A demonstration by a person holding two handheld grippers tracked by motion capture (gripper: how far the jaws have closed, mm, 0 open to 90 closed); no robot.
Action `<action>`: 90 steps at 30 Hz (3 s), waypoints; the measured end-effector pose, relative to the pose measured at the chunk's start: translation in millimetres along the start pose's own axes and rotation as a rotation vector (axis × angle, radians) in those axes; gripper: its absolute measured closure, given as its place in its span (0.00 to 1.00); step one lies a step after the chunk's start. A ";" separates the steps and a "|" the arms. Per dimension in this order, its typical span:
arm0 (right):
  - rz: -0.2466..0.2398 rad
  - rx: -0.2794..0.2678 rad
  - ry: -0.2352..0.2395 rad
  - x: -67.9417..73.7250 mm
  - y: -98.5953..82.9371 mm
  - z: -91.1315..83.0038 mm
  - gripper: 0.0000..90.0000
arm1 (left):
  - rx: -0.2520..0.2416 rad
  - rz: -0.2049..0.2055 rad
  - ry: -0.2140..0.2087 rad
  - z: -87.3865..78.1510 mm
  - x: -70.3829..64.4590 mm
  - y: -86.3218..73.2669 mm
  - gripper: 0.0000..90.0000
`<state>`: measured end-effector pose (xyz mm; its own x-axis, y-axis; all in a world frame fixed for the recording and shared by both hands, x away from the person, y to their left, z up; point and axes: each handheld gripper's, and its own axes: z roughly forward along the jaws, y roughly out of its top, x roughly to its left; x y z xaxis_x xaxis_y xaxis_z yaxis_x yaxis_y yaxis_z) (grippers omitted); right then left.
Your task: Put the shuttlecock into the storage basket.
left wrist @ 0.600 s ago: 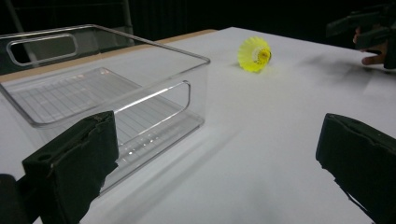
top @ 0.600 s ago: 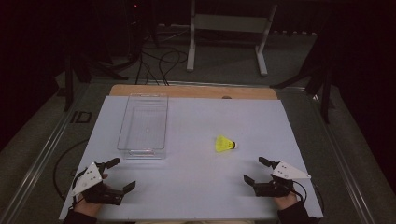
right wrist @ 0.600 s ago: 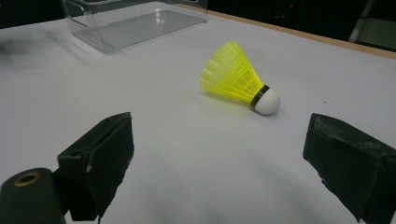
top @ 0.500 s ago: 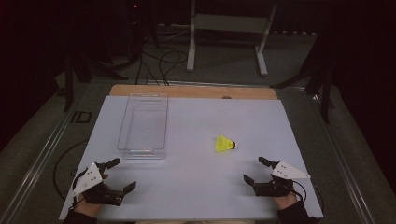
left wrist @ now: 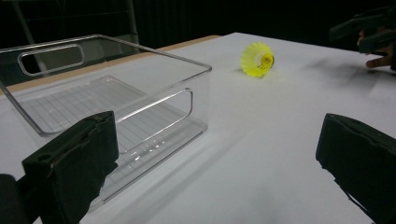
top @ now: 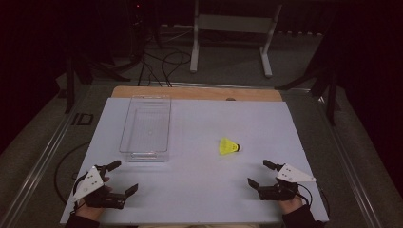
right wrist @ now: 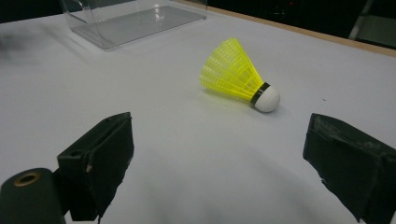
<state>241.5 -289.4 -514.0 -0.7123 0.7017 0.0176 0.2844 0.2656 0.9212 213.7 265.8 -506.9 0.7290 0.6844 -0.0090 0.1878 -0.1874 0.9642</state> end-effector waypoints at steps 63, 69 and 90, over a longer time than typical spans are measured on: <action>-0.081 0.037 -0.032 -16.5 55.7 -21.4 0.08 | -0.014 -0.030 -0.023 0.2 2.3 0.0 0.00; -0.095 0.048 -0.014 -23.0 67.3 -20.1 0.08 | -0.015 -0.031 -0.025 0.3 2.2 0.0 0.00; -0.157 0.093 0.056 -38.3 100.8 -4.9 0.08 | -0.013 -0.028 -0.027 0.4 1.7 0.0 0.00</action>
<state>294.3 -292.8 -419.9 -0.7867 0.6092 -0.0998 0.2229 0.4310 0.8744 215.2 266.7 -507.0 0.7414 0.6697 -0.0432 0.1997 -0.1588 0.9669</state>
